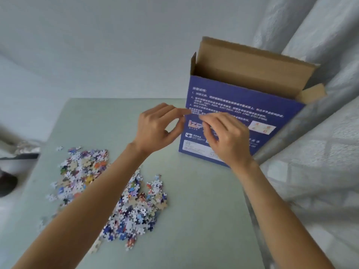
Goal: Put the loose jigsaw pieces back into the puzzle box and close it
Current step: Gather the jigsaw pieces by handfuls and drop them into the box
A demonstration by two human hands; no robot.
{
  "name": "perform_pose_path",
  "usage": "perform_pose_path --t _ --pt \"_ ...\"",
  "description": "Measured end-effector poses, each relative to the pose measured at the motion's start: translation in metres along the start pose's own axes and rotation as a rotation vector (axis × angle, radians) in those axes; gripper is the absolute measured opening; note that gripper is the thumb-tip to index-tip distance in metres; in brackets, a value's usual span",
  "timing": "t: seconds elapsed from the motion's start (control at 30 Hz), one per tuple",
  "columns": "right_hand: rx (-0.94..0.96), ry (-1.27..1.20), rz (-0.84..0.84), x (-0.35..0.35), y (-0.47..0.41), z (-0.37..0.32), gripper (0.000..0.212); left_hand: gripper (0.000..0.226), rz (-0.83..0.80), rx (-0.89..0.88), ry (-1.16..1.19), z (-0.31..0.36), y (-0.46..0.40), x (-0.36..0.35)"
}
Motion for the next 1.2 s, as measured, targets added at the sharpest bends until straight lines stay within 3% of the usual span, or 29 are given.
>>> perform_pose_path --t 0.13,0.27,0.33,0.4,0.47,0.63,0.87,1.1,1.2 --pt "-0.149 -0.172 -0.395 -0.09 0.084 -0.051 0.019 0.022 -0.18 0.478 -0.113 -0.051 0.121 0.023" --pt "-0.409 -0.237 -0.983 -0.171 0.182 -0.1 0.058 0.059 -0.669 1.05 -0.248 -0.094 0.268 0.039" --pt "-0.573 -0.182 -1.204 -0.188 0.224 -0.113 0.081 0.079 -0.811 1.24 -0.28 -0.096 0.326 0.049" --pt "-0.688 -0.125 -1.293 -0.194 0.25 -0.127 0.094 0.095 -0.897 1.391 -0.298 -0.092 0.374 0.06" --pt "-0.736 -0.116 -1.279 -0.198 0.257 -0.143 0.095 0.103 -0.936 1.487 -0.292 -0.085 0.408 0.064" --pt "-0.659 -0.136 -1.279 -0.213 0.249 -0.185 0.097 0.1 -0.809 1.433 -0.25 -0.073 0.417 0.057" --pt "-0.624 -0.184 -1.242 -0.219 0.238 -0.191 0.068 0.089 -0.778 1.328 -0.216 -0.078 0.399 0.036" --pt "-0.489 -0.191 -1.191 -0.219 0.224 -0.185 0.042 0.067 -0.769 1.31 -0.133 -0.092 0.394 0.042" --pt "-0.501 -0.168 -1.15 -0.215 0.219 -0.178 0.037 0.05 -0.695 1.293 -0.137 -0.095 0.389 0.05"
Point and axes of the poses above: each hand's wrist, its own y-axis away from the middle knuckle, its own x-axis out of the back of the hand, z = x × y, the point moved 8 cm from there along -y, towards the middle knuckle, and after that the axes turned 4 degrees about y, right-handed, at the moved point
